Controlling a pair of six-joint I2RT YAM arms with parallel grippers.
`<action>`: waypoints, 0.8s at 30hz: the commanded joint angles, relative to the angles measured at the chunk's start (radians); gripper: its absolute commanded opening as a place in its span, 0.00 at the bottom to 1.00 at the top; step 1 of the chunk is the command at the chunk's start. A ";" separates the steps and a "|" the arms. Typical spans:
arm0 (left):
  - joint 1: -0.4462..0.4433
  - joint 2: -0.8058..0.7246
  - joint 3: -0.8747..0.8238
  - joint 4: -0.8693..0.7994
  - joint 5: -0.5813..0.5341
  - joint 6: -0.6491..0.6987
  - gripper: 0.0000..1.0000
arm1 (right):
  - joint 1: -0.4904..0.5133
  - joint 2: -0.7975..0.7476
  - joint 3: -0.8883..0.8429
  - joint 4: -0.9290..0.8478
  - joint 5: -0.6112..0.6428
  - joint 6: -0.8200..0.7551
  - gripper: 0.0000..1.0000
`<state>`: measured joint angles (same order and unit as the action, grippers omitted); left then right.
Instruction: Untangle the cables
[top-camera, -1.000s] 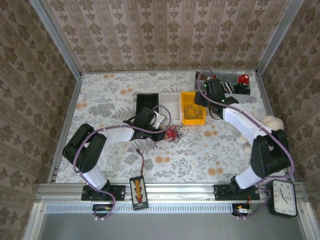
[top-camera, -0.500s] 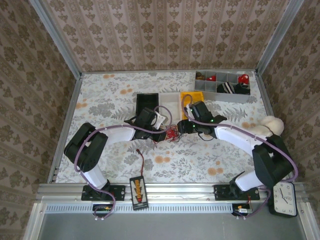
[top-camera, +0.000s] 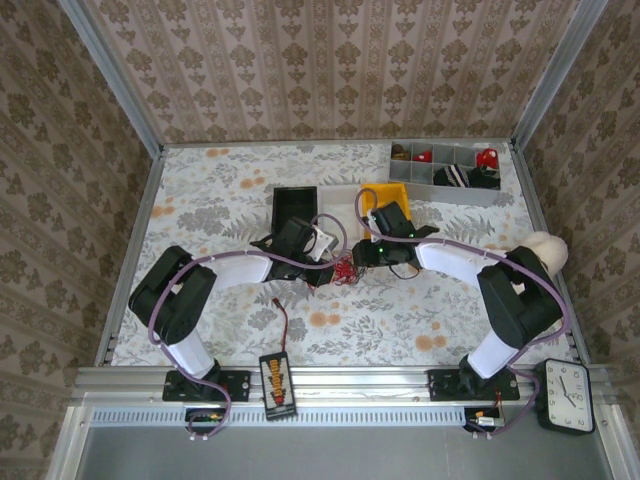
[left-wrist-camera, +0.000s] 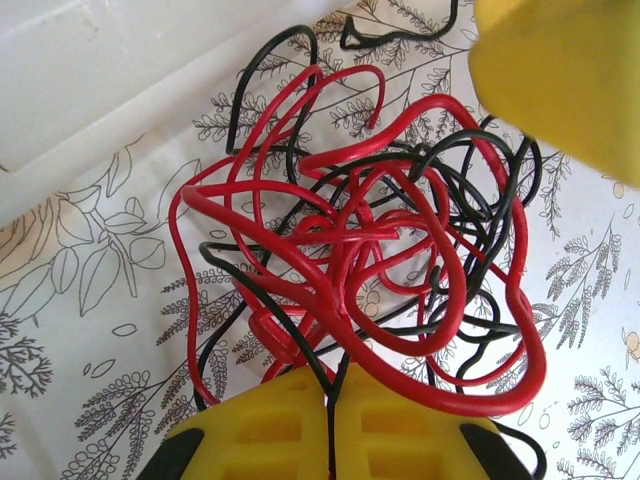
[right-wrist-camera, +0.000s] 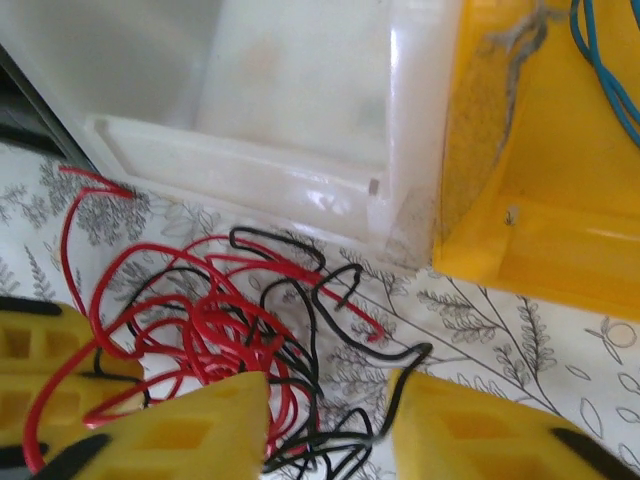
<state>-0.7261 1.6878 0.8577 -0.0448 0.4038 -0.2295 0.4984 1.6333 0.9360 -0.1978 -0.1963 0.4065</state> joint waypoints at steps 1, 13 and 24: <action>-0.004 -0.007 0.007 -0.027 -0.002 0.033 0.00 | -0.008 0.019 0.032 0.036 -0.028 0.017 0.23; 0.002 -0.001 0.001 -0.049 -0.013 0.045 0.00 | -0.033 -0.232 0.069 -0.041 0.028 -0.049 0.00; 0.004 0.021 0.003 -0.050 -0.012 0.036 0.00 | -0.233 -0.482 0.215 -0.082 0.183 -0.075 0.00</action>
<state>-0.7258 1.6897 0.8577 -0.0616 0.3962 -0.2092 0.3061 1.1854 1.1240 -0.2657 -0.0875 0.3389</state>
